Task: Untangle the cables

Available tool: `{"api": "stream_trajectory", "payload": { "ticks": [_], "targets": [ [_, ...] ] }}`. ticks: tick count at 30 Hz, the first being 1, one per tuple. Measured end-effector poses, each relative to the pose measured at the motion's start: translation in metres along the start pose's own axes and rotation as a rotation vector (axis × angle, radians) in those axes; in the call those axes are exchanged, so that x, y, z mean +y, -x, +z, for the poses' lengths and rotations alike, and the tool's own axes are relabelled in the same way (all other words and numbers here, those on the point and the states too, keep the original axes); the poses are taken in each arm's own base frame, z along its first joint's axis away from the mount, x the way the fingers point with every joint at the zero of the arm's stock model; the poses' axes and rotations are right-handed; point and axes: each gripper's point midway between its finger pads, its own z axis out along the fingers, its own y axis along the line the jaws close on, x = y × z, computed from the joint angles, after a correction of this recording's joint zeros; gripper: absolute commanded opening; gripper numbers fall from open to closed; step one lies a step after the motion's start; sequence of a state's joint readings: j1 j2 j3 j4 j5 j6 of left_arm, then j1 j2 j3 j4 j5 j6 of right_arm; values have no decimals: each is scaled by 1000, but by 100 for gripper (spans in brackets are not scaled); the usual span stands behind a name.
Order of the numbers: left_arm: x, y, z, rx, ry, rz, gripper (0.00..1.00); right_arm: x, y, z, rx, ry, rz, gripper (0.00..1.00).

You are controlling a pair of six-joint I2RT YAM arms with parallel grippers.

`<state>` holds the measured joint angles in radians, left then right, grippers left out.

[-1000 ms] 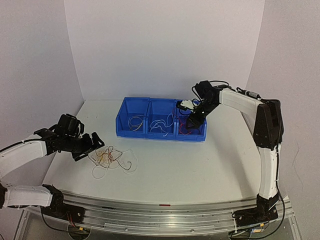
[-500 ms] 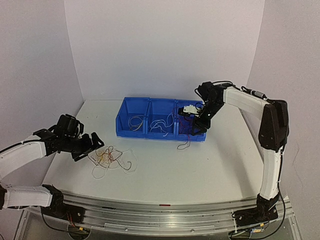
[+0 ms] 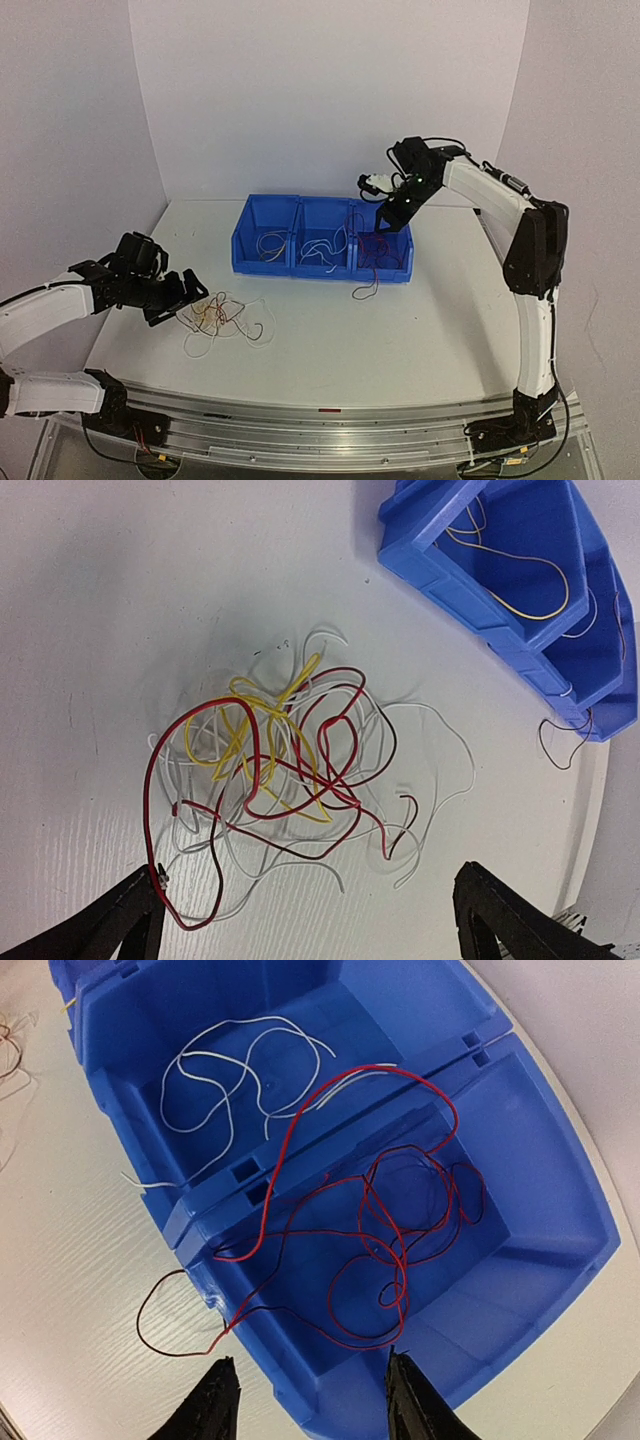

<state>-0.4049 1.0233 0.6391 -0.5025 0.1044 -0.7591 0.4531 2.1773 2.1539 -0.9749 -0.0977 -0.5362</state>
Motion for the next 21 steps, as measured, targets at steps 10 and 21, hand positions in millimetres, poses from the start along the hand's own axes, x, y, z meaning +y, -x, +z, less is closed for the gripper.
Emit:
{"api": "stream_trajectory", "payload": {
  "ticks": [10, 21],
  "targets": [
    [-1, 1, 1, -7, -8, -3, 100, 54, -79, 16, 156, -122, 488, 41],
    [-6, 4, 2, -21, -33, -21, 100, 75, -67, 35, 22, -181, 628, 35]
  ]
}}
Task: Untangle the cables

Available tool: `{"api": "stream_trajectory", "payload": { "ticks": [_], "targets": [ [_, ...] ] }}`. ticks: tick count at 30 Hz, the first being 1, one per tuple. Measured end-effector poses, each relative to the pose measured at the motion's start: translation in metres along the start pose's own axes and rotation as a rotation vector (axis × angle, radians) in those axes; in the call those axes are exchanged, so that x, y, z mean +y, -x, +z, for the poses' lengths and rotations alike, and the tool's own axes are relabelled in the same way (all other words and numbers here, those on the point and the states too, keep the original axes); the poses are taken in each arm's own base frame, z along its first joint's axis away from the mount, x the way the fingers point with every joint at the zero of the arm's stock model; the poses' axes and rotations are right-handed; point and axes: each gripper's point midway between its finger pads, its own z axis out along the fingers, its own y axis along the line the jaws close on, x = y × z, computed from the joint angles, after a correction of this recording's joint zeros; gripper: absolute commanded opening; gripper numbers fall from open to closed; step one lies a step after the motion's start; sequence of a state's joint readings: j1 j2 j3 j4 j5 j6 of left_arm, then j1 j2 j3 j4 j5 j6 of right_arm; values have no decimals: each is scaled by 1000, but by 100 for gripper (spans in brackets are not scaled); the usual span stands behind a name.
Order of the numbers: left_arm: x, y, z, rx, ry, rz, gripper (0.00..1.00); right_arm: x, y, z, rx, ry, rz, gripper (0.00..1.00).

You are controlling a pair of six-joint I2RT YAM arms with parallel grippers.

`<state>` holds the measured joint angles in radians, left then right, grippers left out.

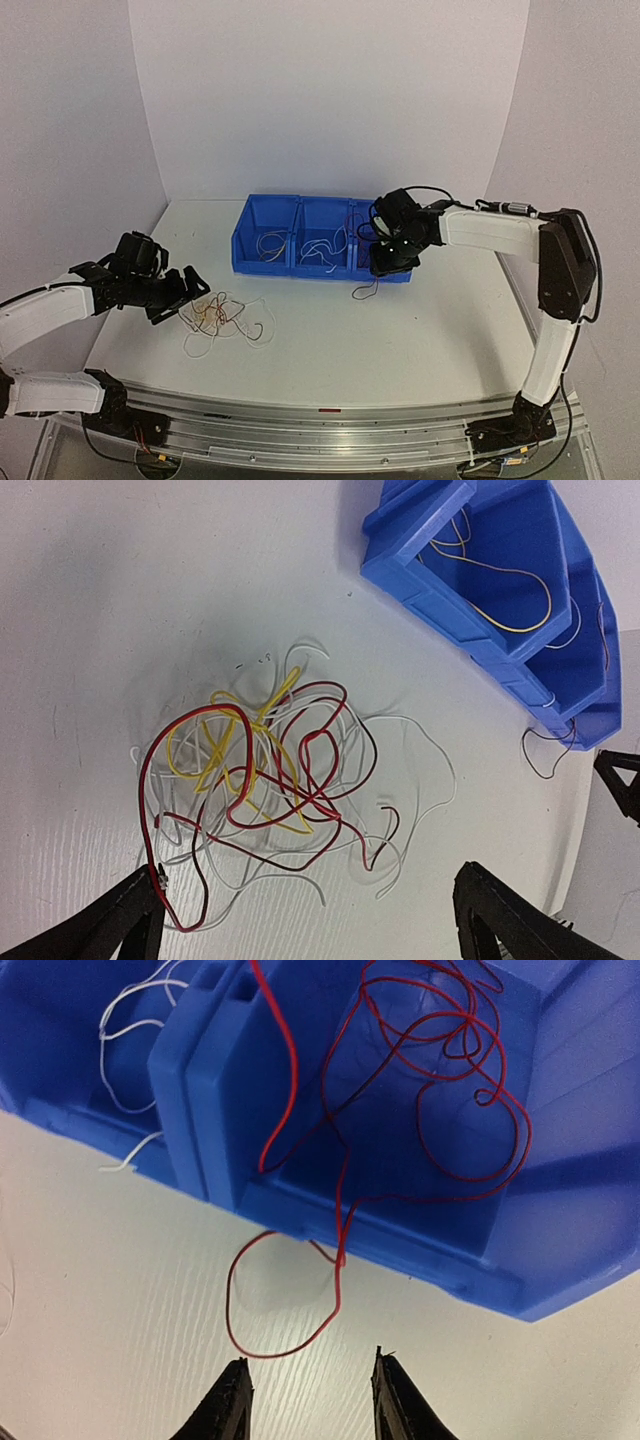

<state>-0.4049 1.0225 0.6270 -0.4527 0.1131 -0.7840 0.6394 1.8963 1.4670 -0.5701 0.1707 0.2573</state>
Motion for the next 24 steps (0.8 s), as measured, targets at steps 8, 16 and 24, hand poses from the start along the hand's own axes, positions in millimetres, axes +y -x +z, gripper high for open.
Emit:
{"api": "stream_trajectory", "payload": {
  "ticks": [8, 16, 24],
  "targets": [
    [0, 0, 0, -1, 0, -2, 100, -5, -2, 41, 15, -41, 30, 26],
    [0, 0, 0, 0, 0, -2, 100, -6, 0, 47, 3, -48, 46, 0],
    [0, 0, 0, -2, -1, -2, 100, -9, 19, 41, -75, -73, 32, 0]
  ]
}}
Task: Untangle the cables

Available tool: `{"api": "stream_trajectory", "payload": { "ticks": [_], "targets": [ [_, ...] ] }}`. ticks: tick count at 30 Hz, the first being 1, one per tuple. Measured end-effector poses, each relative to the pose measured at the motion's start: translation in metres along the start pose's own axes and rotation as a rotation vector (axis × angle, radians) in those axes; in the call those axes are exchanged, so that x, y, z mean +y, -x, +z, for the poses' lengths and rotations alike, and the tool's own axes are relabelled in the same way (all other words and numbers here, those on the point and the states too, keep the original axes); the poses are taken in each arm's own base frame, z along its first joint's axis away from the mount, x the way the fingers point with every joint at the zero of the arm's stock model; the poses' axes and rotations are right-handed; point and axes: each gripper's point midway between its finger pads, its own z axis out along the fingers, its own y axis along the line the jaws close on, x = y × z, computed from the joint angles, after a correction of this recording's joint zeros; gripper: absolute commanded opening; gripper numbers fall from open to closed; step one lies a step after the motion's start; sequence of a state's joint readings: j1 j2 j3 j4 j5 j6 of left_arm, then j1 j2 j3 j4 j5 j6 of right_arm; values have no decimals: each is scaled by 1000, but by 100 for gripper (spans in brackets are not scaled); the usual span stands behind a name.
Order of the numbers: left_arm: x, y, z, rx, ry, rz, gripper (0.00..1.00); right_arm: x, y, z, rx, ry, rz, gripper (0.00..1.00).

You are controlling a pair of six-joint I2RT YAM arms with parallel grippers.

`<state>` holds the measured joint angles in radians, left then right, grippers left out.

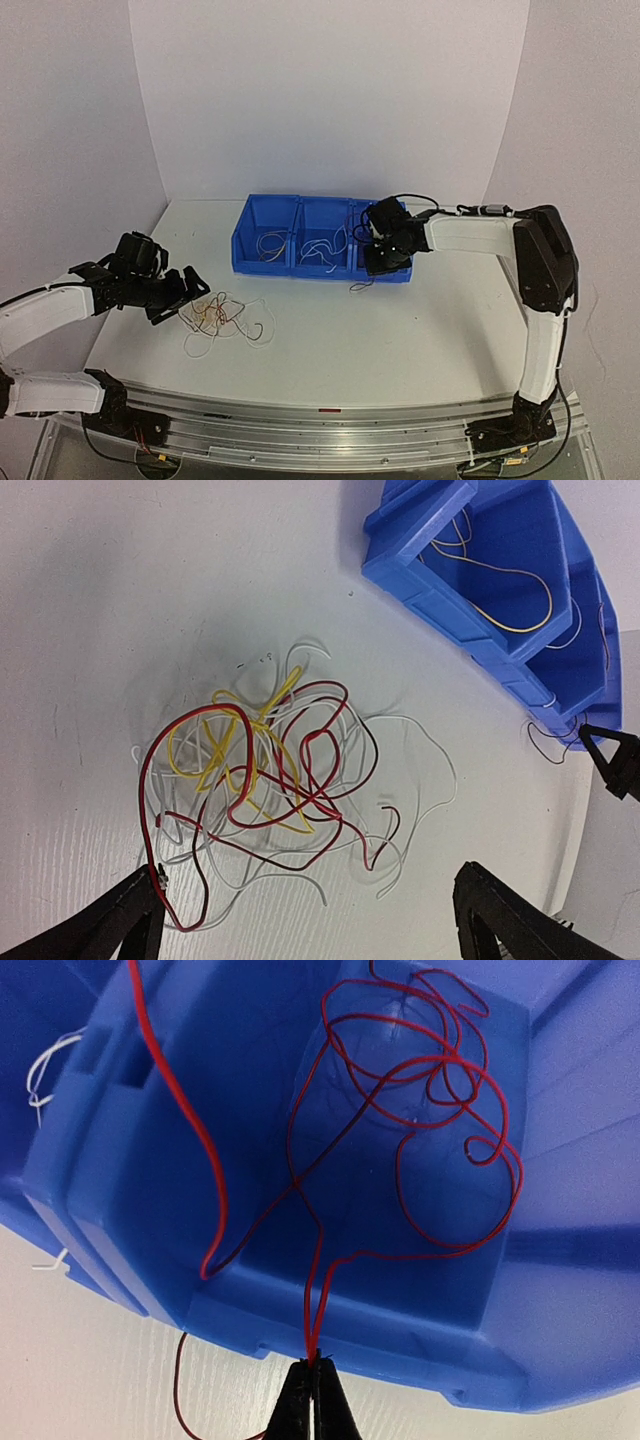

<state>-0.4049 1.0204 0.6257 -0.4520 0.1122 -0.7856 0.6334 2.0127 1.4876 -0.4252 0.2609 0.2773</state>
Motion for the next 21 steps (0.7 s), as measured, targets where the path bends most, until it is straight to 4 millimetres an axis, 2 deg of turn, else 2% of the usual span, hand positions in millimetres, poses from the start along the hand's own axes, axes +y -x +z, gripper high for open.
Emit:
{"api": "stream_trajectory", "payload": {
  "ticks": [4, 10, 12, 14, 16, 18, 21],
  "targets": [
    [-1, 1, -2, -6, -6, 1, 100, -3, 25, -19, -87, -16, -19, 0],
    [0, -1, -2, -7, -7, 1, 100, -9, 97, -48, -282, -65, -33, 0],
    [2, -2, -2, -3, -2, 0, 100, -16, 122, -51, -345, -91, -27, 0],
    [2, -3, -1, -2, -2, 0, 100, -26, 141, -46, -391, -132, -27, 0],
    [2, -3, -1, -2, -2, 0, 100, -34, 149, -32, -405, -169, -36, 0],
    [3, -3, -1, 0, -1, 0, 100, -41, 146, -14, -391, -203, -50, 0],
    [3, -4, 0, 4, 3, -1, 100, -46, 130, 14, -333, -226, -82, 0]
  ]
}}
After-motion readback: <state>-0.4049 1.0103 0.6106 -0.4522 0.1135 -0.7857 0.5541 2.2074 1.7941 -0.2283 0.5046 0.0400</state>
